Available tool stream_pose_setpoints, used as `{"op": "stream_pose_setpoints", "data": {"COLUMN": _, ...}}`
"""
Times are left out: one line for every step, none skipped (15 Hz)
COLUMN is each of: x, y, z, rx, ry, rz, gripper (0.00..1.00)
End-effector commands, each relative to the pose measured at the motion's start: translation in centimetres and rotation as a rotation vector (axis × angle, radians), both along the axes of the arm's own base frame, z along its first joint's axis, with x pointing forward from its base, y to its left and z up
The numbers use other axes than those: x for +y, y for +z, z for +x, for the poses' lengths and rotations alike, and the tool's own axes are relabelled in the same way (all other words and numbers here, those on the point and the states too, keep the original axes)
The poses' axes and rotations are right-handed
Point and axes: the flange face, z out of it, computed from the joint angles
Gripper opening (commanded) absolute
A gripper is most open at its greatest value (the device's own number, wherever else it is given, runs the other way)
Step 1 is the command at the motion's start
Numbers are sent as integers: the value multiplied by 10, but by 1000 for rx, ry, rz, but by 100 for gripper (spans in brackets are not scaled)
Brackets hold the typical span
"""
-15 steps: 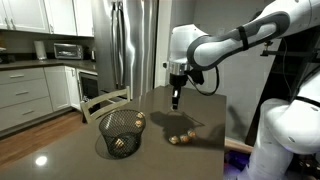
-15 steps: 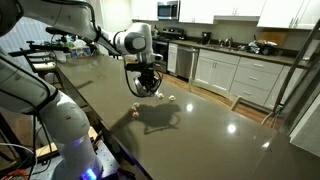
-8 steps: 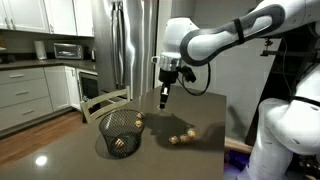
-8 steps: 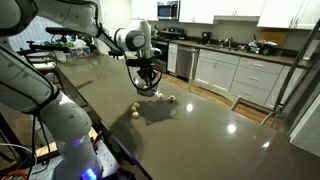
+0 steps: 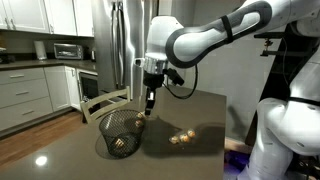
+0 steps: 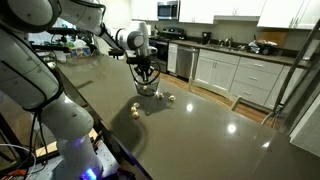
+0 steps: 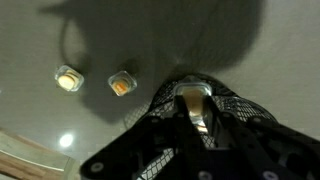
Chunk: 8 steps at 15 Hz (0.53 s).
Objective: Pick up the all candy from the table and put them in the black basket.
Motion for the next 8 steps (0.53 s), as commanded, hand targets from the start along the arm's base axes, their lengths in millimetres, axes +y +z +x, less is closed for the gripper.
{"op": "stream_pose_setpoints", "data": {"x": 21, "y": 0, "z": 16, "rx": 15, "ry": 76, "rz": 8, "gripper": 5}}
{"op": "stream_pose_setpoints", "data": {"x": 25, "y": 0, "z": 17, "rx": 19, "ry": 83, "rz": 6, "gripper": 5}}
{"op": "stream_pose_setpoints", "data": {"x": 28, "y": 0, "z": 19, "rx": 18, "ry": 88, "rz": 6, "gripper": 5}}
{"op": "stream_pose_setpoints", "data": {"x": 31, "y": 0, "z": 21, "rx": 13, "ry": 90, "rz": 7, "gripper": 5}}
{"op": "stream_pose_setpoints", "data": {"x": 34, "y": 0, "z": 22, "rx": 8, "ry": 94, "rz": 6, "gripper": 5}}
{"op": "stream_pose_setpoints", "data": {"x": 36, "y": 0, "z": 22, "rx": 2, "ry": 100, "rz": 8, "gripper": 5}}
{"op": "stream_pose_setpoints", "data": {"x": 37, "y": 1, "z": 22, "rx": -2, "ry": 101, "rz": 8, "gripper": 6}}
{"op": "stream_pose_setpoints", "data": {"x": 39, "y": 2, "z": 22, "rx": -4, "ry": 105, "rz": 11, "gripper": 46}}
